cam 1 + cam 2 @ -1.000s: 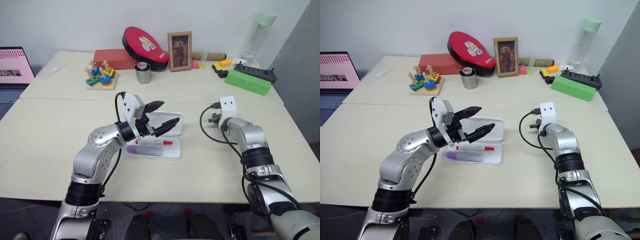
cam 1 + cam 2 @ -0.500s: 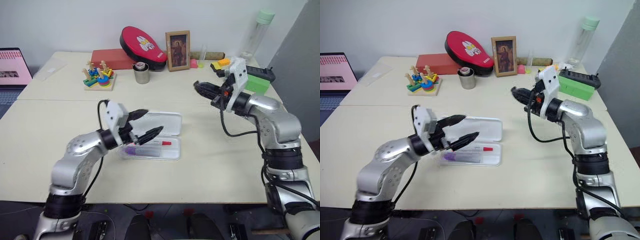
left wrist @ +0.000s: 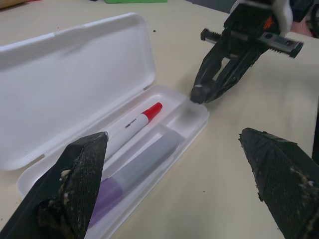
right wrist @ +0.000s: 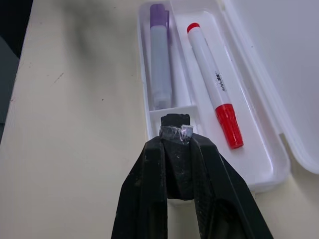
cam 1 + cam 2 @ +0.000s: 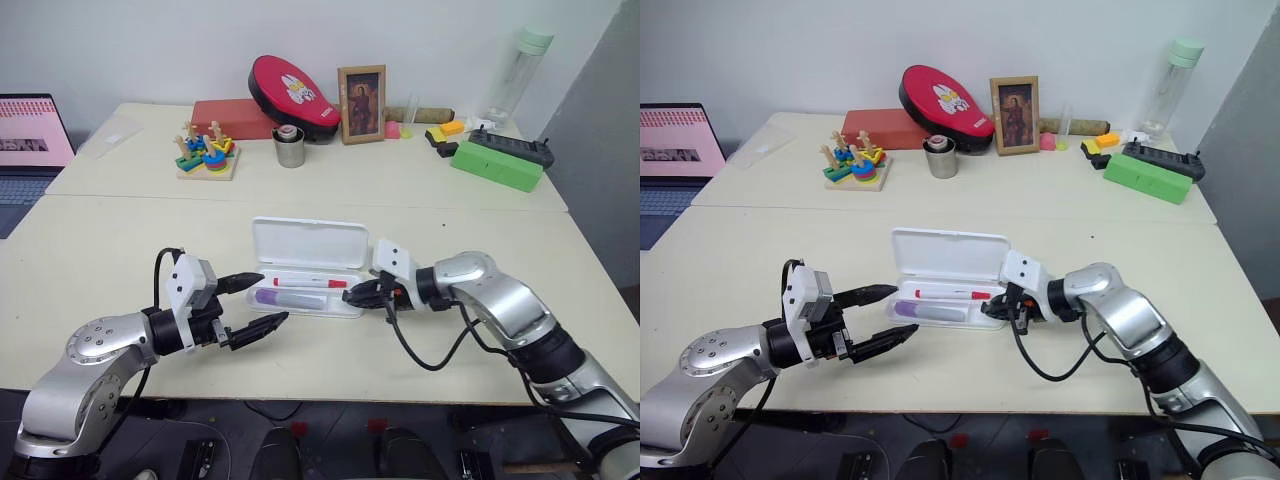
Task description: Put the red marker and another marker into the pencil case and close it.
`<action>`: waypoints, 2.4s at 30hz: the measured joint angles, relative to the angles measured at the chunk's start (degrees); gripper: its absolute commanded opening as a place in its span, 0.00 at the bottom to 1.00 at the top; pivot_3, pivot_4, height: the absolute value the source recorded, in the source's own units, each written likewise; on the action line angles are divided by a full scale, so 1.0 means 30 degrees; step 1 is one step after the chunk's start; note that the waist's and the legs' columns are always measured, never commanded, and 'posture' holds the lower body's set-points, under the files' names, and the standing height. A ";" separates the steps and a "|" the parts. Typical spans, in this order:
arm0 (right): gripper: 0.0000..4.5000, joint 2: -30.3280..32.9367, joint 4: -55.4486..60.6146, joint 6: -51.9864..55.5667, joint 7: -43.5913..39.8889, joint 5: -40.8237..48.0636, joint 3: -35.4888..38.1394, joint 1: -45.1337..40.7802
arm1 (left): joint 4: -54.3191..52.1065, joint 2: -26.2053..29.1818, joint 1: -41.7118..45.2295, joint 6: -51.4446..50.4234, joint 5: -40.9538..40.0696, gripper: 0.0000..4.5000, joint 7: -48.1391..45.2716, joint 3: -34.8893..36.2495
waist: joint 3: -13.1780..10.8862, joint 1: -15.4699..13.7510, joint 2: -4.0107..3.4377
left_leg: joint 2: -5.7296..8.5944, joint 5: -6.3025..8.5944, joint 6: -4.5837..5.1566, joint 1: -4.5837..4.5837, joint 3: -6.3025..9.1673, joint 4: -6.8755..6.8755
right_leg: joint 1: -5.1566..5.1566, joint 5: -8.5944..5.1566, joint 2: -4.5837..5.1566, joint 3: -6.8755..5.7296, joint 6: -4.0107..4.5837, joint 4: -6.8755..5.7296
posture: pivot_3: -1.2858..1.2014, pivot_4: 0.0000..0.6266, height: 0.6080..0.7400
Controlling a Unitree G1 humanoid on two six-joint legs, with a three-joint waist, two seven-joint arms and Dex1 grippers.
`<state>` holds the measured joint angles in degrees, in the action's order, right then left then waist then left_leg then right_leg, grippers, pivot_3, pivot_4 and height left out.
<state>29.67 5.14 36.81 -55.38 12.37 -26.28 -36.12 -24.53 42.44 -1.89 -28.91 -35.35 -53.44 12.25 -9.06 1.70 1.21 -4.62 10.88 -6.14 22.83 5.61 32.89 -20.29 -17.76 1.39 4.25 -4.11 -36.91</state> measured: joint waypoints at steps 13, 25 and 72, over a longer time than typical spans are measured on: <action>0.52 -0.0706 -0.0792 -0.0009 0.0115 -0.0937 -0.0094 -0.0152 | -0.0538 -0.0005 0.0407 -0.0530 -0.0233 1.00 0.0589 -0.0177 | 0.0002 0.0017 0.0002 | -0.0002 0.0003 0.0001 -0.0001 0.0002 -0.0024 | -0.0003 0.0006 -0.0003 -0.0011 0.0065 -0.0007 | 0.52 0.24 1.00; 1.00 -0.0442 0.0280 0.0799 -0.0738 0.0421 0.1316 -0.0763 | -0.0514 -0.0927 0.1242 -0.0652 -0.0231 1.00 0.1810 -0.0428 | -0.0003 0.0032 -0.0005 | -0.0001 0.0003 0.0001 0.0002 0.0002 -0.0018 | 0.0003 0.0013 -0.0002 -0.0010 0.0068 -0.0008 | 0.52 0.24 1.00; 0.01 -0.3073 -0.5419 0.0408 -0.1541 -0.2611 0.0770 -0.6348 | 0.0152 -0.0294 0.1299 -0.2463 -0.3406 1.00 0.3891 0.2993 | -0.0001 0.0068 -0.0003 | 0.0003 0.0010 -0.0005 0.0017 0.0010 -0.0044 | -0.0022 0.0034 0.0002 -0.0030 0.0110 -0.0023 | 0.52 0.24 1.00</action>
<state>20.45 -11.12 38.04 -60.00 4.54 -23.97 -55.16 -24.07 41.56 2.01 -36.30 -45.57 -41.77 21.23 -9.06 1.90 1.20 -4.61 10.91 -6.16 22.88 5.64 32.76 -20.36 -17.66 1.39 4.16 -3.78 -36.98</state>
